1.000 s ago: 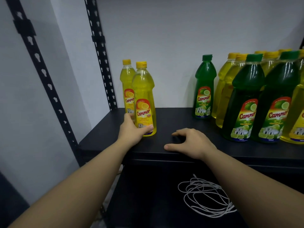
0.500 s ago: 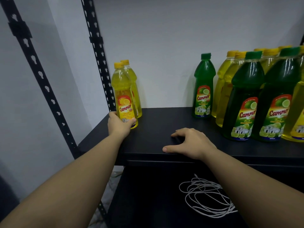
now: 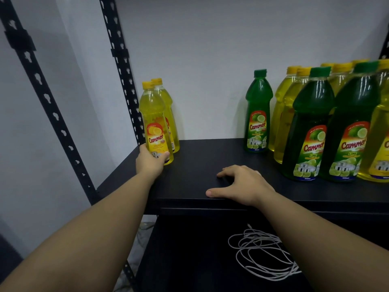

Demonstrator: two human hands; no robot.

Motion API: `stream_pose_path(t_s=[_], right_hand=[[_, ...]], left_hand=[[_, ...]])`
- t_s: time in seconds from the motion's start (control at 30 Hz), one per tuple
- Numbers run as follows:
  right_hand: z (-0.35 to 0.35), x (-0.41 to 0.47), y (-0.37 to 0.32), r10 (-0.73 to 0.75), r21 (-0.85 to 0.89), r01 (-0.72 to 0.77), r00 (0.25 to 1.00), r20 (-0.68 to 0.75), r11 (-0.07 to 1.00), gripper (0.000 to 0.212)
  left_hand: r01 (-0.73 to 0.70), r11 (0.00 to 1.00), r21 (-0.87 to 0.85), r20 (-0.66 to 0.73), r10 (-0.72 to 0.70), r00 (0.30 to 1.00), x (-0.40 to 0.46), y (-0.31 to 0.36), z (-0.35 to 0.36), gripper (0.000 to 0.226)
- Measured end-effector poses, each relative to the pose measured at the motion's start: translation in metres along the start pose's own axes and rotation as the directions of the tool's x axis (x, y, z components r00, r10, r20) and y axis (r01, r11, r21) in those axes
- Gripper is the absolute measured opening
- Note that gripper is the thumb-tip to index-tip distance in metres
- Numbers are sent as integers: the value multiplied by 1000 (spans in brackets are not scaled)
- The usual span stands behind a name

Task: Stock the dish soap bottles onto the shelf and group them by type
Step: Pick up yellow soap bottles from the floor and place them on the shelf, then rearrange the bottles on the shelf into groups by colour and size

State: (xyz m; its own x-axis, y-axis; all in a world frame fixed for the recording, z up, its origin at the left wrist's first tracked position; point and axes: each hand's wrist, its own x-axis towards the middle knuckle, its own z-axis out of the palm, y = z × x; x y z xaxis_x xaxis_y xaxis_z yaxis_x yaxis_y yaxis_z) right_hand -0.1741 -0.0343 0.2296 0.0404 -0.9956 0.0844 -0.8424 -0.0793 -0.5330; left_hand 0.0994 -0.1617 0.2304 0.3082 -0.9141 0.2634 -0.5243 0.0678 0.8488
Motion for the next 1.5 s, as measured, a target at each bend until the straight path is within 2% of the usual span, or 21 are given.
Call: stream_pose_path(t_s=[0.23, 0.4, 0.7, 0.77, 0.9, 1.0, 1.1, 1.23, 1.37, 1.5], right_hand=[[0, 0, 0, 3, 2, -3, 1000, -2, 1000, 112], [-1, 0, 1, 1, 6, -1, 1000, 7, 1000, 111], [-1, -1, 1, -8, 3, 8, 1000, -4, 1000, 106], [-1, -1, 1, -13, -1, 13, 1000, -13, 1000, 107], [-2, -4, 1, -17, 3, 17, 1000, -15, 1000, 109], [-5, -12, -1, -34, 8, 34, 999, -1, 999, 99], [-10, -26, 1, -45, 9, 45, 999, -27, 999, 83], [-23, -51, 19, -24, -18, 22, 995, -93, 1000, 67], [-46, -78, 58, 66, -25, -71, 986, -156, 997, 57], [-74, -102, 99, 191, -11, -201, 944, -269, 979, 41]], left_hand=[[-25, 1000, -15, 71, 26, 997, 2, -3, 3, 72], [-53, 998, 37, 35, 52, 998, 2, 0, 6, 63], [-41, 999, 31, 13, 41, 999, 4, -3, 6, 67], [-32, 999, 40, 8, 32, 999, 2, -2, 4, 75], [29, 997, 69, -23, -27, 999, -11, 2, -3, 104], [3, 996, 93, -23, -1, 1000, -34, 6, -9, 94], [-89, 987, 134, 97, 76, 992, -59, 12, -9, 78], [-246, 954, 171, 286, 191, 939, -95, 26, 4, 66], [-355, 915, 189, 406, 257, 877, -131, 50, 31, 52], [-434, 883, 178, 469, 312, 826, -159, 76, 61, 37]])
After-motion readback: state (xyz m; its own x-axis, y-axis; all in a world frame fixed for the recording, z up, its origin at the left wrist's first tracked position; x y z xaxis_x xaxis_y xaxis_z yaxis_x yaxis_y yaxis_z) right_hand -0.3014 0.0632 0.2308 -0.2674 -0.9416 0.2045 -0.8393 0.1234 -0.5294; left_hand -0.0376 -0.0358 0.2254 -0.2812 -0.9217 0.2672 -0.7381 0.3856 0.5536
